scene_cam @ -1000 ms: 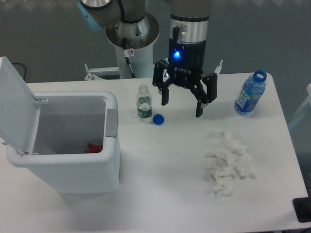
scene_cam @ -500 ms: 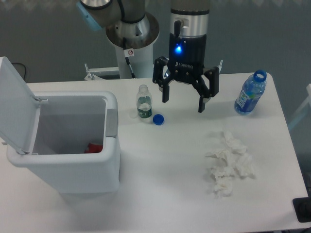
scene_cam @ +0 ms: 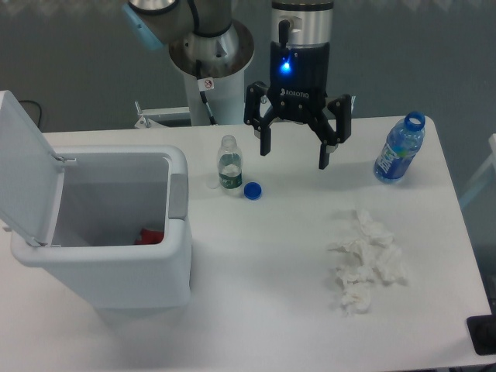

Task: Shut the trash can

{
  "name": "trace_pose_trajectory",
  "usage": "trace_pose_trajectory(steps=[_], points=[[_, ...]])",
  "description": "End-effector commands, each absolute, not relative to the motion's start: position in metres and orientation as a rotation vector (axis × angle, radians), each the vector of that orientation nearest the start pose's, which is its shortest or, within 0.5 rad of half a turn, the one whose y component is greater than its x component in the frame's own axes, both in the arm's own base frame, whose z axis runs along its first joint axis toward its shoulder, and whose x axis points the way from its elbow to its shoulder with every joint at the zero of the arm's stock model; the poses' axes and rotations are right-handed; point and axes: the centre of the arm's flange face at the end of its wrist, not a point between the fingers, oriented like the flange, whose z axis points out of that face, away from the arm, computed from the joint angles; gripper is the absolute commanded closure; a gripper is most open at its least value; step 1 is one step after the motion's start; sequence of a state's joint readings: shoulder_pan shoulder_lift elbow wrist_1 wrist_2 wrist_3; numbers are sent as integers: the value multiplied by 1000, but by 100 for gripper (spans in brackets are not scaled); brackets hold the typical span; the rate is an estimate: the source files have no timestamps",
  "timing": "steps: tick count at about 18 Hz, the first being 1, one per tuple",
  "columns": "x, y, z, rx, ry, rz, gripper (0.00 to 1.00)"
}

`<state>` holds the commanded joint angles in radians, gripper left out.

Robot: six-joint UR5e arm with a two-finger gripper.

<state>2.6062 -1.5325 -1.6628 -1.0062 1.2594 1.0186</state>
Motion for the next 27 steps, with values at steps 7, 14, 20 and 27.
trace_pose_trajectory(steps=[7, 14, 20, 27], points=[[-301, 375, 549, -2594, 7, 327, 0], [-225, 388, 582, -2523, -135, 238, 0], [-157, 409, 597, -2484, -169, 120, 0], [-104, 416, 613, -2421, -139, -21, 0]])
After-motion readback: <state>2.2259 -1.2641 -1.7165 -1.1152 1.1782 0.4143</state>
